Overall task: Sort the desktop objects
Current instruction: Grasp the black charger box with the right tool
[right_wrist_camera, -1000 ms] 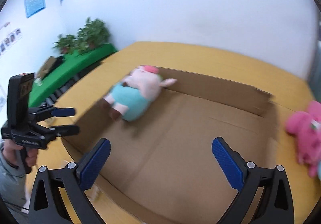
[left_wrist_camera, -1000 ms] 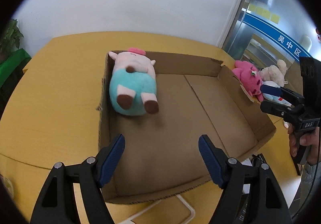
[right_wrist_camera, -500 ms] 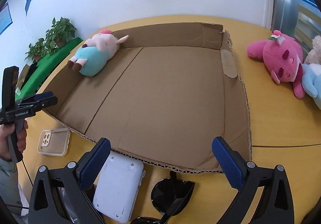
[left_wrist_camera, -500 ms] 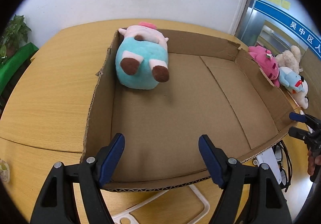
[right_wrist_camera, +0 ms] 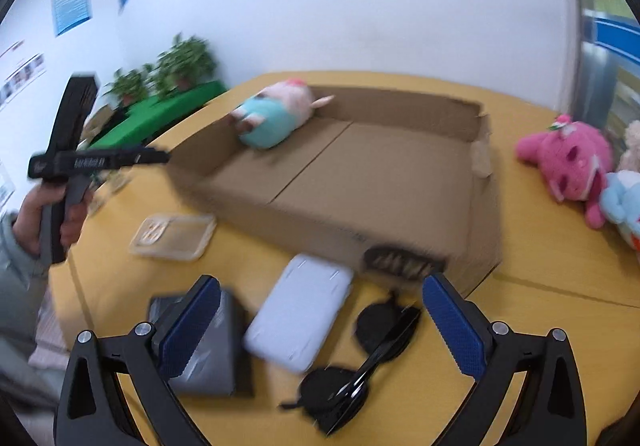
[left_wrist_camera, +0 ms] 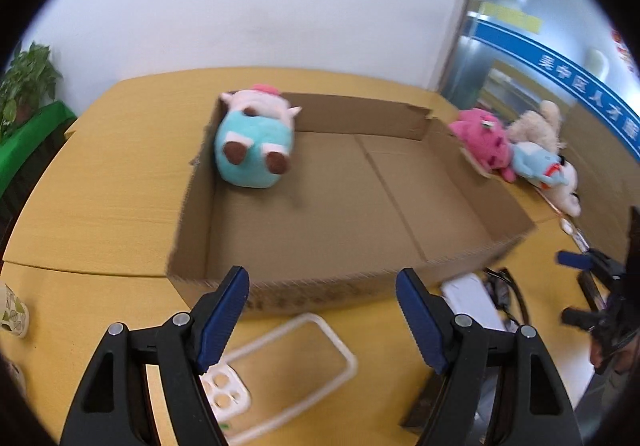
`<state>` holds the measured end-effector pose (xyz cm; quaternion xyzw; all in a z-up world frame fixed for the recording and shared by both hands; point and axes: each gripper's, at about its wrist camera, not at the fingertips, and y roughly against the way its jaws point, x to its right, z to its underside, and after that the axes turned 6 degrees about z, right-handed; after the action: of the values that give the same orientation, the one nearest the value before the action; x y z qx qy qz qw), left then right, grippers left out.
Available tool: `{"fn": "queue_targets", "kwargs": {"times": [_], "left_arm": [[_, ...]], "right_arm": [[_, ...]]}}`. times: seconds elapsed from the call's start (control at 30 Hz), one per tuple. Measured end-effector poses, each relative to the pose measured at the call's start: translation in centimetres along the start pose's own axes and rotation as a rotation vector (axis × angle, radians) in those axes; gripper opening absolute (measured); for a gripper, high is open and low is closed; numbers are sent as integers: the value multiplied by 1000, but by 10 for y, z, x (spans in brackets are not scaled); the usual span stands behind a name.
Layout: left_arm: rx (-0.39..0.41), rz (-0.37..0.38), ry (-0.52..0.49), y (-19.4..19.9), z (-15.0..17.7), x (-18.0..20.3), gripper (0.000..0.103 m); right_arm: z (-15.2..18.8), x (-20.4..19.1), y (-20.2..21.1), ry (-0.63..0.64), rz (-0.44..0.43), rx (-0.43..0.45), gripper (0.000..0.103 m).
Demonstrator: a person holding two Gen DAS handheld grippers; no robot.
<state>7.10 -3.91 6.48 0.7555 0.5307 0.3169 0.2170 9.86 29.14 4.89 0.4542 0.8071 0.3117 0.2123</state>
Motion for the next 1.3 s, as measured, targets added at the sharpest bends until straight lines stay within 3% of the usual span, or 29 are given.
{"fn": "queue_targets", "kwargs": {"times": [0.1,0.23,0.33,0.53,0.63,0.8,0.9,1.17,1.3], "left_arm": [[-31,94,1,3,24,18,76],[-112,156,22,-15,56,36,76],[-157,215,92,-27,74,38,76],[-200,262,196,-36,93,26,74],[-219,257,225,-39,100,21,70],[-262,302,239,-50,107,20,66],[-285,332,244,-58,108,24,64],[-243,271,181,-53,95,29,63],[-154,279,137,-37,67,35,62]], "right_arm": [[24,-20,-5,61,-45,-51,103],[46,-46,-21,130,-143,-124,103],[52,-66,-34,182,-171,-163,103],[59,-111,-61,231,-279,-205,103],[62,-124,-57,232,-391,-182,101],[66,-119,-70,197,-317,-198,101],[71,-129,-78,225,-299,-216,89],[63,-138,-79,229,-217,-161,87],[40,-127,-61,210,-203,-86,87]]}}
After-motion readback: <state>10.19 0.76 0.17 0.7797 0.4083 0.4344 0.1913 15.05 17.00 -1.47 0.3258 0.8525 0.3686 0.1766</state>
